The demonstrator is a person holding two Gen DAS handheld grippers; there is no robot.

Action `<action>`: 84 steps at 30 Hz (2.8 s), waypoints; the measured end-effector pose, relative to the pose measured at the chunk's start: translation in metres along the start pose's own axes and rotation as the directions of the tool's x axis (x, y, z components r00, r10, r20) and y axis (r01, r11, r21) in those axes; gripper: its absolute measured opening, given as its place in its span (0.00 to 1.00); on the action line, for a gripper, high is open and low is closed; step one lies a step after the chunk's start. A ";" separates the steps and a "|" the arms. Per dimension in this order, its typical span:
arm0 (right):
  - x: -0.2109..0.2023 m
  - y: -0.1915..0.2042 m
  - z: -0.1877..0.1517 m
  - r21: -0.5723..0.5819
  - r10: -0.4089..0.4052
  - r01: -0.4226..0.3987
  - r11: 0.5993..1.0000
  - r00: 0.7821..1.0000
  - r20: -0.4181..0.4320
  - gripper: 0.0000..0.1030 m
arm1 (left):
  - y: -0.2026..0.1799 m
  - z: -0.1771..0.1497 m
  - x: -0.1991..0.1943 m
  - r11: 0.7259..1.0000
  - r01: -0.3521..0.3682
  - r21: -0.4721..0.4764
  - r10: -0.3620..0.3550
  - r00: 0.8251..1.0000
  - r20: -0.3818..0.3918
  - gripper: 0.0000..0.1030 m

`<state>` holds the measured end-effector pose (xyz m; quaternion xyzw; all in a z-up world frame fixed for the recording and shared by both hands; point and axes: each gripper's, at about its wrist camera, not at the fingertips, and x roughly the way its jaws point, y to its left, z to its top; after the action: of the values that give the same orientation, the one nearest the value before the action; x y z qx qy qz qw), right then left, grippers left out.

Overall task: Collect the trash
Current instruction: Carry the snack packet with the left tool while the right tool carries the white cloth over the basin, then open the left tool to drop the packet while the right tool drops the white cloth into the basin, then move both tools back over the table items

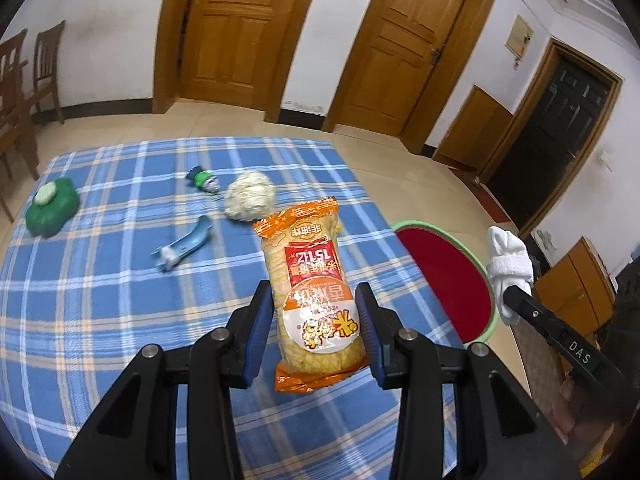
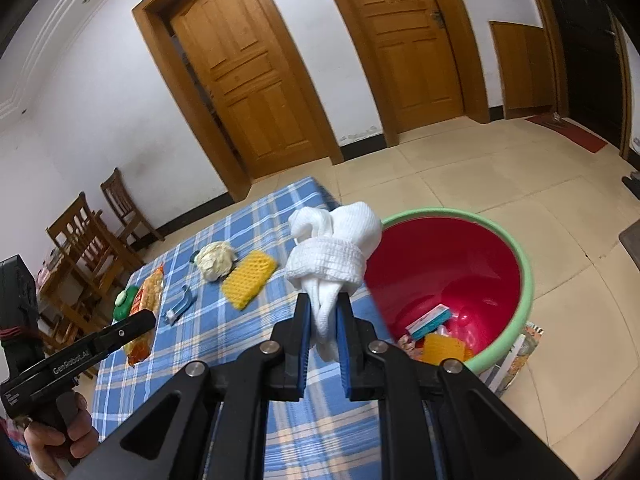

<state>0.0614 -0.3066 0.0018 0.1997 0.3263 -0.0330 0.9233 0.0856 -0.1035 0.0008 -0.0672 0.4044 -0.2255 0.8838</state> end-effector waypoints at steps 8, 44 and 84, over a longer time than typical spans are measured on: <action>-0.011 -0.026 0.002 0.052 -0.031 0.029 0.998 0.999 0.022 0.14 | -0.035 0.009 0.019 0.997 0.034 0.067 -0.033 0.999 -0.026 0.41; 0.004 -0.119 0.001 0.230 -0.129 0.129 0.965 0.992 -0.019 0.14 | -0.149 0.017 0.160 0.953 0.131 0.274 -0.081 0.979 -0.185 0.41; 0.020 -0.123 -0.002 0.246 -0.099 0.109 0.963 0.994 -0.052 0.39 | -0.092 0.010 0.115 0.986 0.008 0.166 0.012 0.993 -0.121 0.49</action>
<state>0.0530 -0.4171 -0.0546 0.2971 0.3476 -0.1183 0.8814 0.1270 -0.2382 -0.0442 0.0210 0.4372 -0.2614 0.8603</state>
